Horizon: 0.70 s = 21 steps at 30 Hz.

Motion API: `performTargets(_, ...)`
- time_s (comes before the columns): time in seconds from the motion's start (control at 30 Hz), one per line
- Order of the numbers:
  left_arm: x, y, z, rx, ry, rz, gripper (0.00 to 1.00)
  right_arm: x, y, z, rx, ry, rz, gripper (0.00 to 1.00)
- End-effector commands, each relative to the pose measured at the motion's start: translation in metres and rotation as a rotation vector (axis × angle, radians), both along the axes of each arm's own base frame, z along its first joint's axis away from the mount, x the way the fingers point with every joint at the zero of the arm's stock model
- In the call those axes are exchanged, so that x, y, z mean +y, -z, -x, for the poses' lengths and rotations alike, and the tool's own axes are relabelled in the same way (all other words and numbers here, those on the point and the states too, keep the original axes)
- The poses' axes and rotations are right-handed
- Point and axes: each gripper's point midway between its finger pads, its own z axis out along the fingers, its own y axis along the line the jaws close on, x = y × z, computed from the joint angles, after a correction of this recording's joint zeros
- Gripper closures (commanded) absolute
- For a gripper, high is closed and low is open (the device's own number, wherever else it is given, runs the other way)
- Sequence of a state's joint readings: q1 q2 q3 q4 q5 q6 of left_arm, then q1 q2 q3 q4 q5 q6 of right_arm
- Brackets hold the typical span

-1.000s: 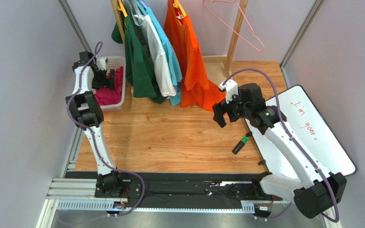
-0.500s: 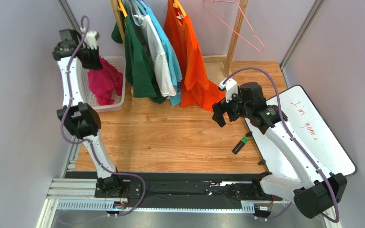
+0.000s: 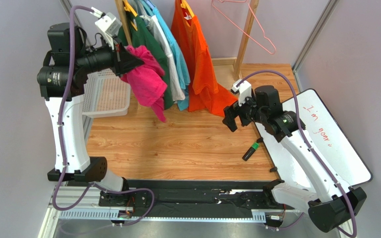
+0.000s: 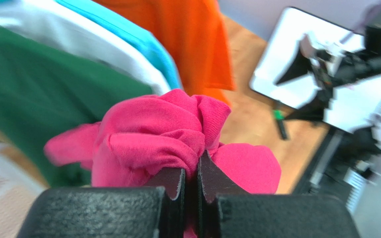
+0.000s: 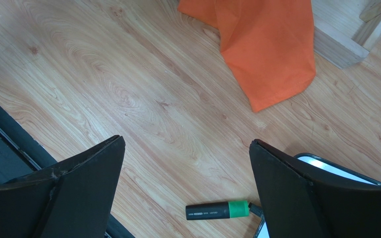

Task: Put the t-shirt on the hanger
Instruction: Place the T-shirt at the center of the board.

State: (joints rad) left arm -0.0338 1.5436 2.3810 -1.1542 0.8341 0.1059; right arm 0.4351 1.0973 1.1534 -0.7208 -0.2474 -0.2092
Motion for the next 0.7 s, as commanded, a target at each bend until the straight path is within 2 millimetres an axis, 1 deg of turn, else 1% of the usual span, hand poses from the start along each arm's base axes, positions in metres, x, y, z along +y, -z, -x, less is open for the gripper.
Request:
performTargets(0.0, -0.023, 0.038, 0.039, 0.124, 0.243, 0.051, 0.93, -0.004, -0.02, 0.008, -0.05, 0.001, -0.03, 0.0)
performTargets(0.03, -0.021, 0.088, 0.036, 0.242, 0.252, 0.028, 0.65, -0.005, -0.016, 0.01, -0.044, -0.003, -0.021, 0.0)
performTargets(0.07, -0.013, 0.114, 0.043, 0.274, 0.226, -0.024, 0.48, -0.006, -0.013, 0.013, -0.032, -0.008, -0.014, 0.0)
performTargets(0.1, -0.002, 0.144, 0.04, 0.315, 0.186, -0.067, 0.39, -0.007, -0.01, 0.016, -0.023, -0.016, -0.007, 0.0)
performTargets(0.13, 0.011, 0.202, 0.041, 0.43, 0.159, -0.099, 0.29, -0.008, -0.006, 0.021, -0.014, -0.034, 0.005, 0.0)
performTargets(0.17, 0.022, 0.221, 0.041, 0.44, 0.127, -0.124, 0.2, -0.008, 0.0, 0.025, 0.002, -0.045, 0.013, 0.0)
performTargets(0.2, 0.041, 0.24, 0.039, 0.467, 0.083, -0.134, 0.19, -0.009, 0.004, 0.028, 0.012, -0.056, 0.019, 0.0)
performTargets(0.23, 0.051, 0.27, 0.045, 0.497, 0.093, -0.193, 0.18, -0.008, 0.006, 0.033, 0.022, -0.077, 0.02, 0.0)
performTargets(0.27, 0.058, 0.282, 0.049, 0.521, 0.088, -0.218, 0.18, -0.007, 0.014, 0.037, 0.043, -0.093, 0.025, 0.0)
performTargets(0.3, 0.063, 0.29, 0.052, 0.527, 0.088, -0.238, 0.17, -0.005, 0.017, 0.04, 0.056, -0.112, 0.024, 0.0)
performTargets(0.33, 0.066, 0.301, 0.06, 0.504, 0.121, -0.282, 0.17, 0.0, 0.023, 0.045, 0.083, -0.148, 0.011, 0.0)
performTargets(0.37, 0.067, 0.304, 0.061, 0.488, 0.124, -0.299, 0.14, 0.003, 0.029, 0.046, 0.101, -0.168, 0.008, 0.01)
performTargets(0.4, 0.066, 0.307, 0.061, 0.477, 0.123, -0.315, 0.14, 0.006, 0.032, 0.048, 0.117, -0.186, -0.002, 0.01)
performTargets(0.43, 0.068, 0.311, 0.064, 0.466, 0.116, -0.336, 0.14, 0.014, 0.032, 0.05, 0.133, -0.225, -0.033, 0.04)
performTargets(0.47, 0.063, 0.312, 0.063, 0.44, 0.14, -0.353, 0.15, 0.02, 0.039, 0.049, 0.171, -0.243, -0.04, 0.06)
performTargets(0.5, 0.061, 0.317, 0.066, 0.44, 0.157, -0.362, 0.17, 0.028, 0.04, 0.051, 0.191, -0.277, -0.067, 0.09)
performTargets(0.53, 0.06, 0.319, 0.065, 0.43, 0.159, -0.373, 0.18, 0.034, 0.042, 0.048, 0.201, -0.296, -0.077, 0.11)
performTargets(0.57, 0.059, 0.32, 0.064, 0.439, 0.152, -0.362, 0.19, 0.044, 0.052, 0.049, 0.237, -0.326, -0.068, 0.12)
performTargets(0.63, 0.058, 0.328, 0.064, 0.463, 0.15, -0.349, 0.22, 0.06, 0.058, 0.046, 0.243, -0.368, -0.059, 0.17)
performTargets(0.67, 0.057, 0.331, 0.066, 0.469, 0.164, -0.349, 0.23, 0.073, 0.069, 0.05, 0.276, -0.409, -0.041, 0.18)
